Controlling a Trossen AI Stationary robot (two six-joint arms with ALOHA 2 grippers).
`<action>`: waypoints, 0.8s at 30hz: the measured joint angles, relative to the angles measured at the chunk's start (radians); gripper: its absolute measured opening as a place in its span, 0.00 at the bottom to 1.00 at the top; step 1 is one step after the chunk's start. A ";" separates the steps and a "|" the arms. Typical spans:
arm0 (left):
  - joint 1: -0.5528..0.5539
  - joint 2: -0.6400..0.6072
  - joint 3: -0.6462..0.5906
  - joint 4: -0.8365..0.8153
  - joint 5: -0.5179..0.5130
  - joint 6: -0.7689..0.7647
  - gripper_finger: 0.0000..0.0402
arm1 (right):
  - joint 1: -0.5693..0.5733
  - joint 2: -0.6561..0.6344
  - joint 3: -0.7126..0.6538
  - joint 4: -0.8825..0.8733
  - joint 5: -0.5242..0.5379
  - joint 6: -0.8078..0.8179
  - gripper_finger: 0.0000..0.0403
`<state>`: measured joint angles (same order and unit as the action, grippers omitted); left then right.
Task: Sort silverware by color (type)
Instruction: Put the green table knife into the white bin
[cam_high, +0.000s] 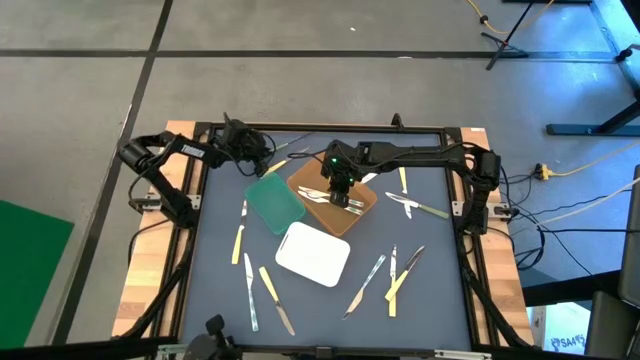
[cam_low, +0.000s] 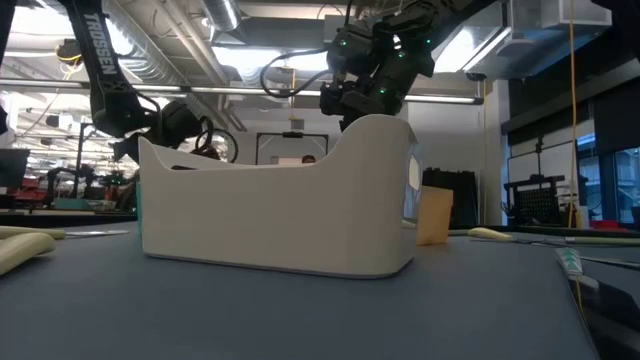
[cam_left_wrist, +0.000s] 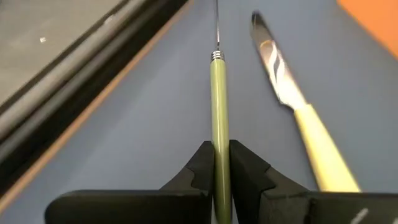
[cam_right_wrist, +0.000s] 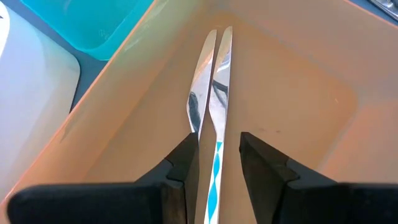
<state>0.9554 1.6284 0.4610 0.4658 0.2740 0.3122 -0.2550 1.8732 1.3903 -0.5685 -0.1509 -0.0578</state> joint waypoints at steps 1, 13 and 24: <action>0.000 -0.012 0.000 0.000 0.001 -0.001 0.06 | 0.000 0.000 0.000 -0.002 0.000 0.000 0.26; 0.000 -0.203 0.000 -0.011 0.090 -0.099 0.06 | -0.001 -0.097 0.000 -0.018 0.006 -0.001 0.26; -0.111 -0.446 0.000 -0.152 0.145 -0.148 0.06 | -0.001 -0.201 0.000 -0.066 0.046 -0.003 0.26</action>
<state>0.8444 1.1825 0.4610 0.3136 0.4192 0.1643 -0.2558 1.6720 1.3907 -0.6349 -0.1049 -0.0612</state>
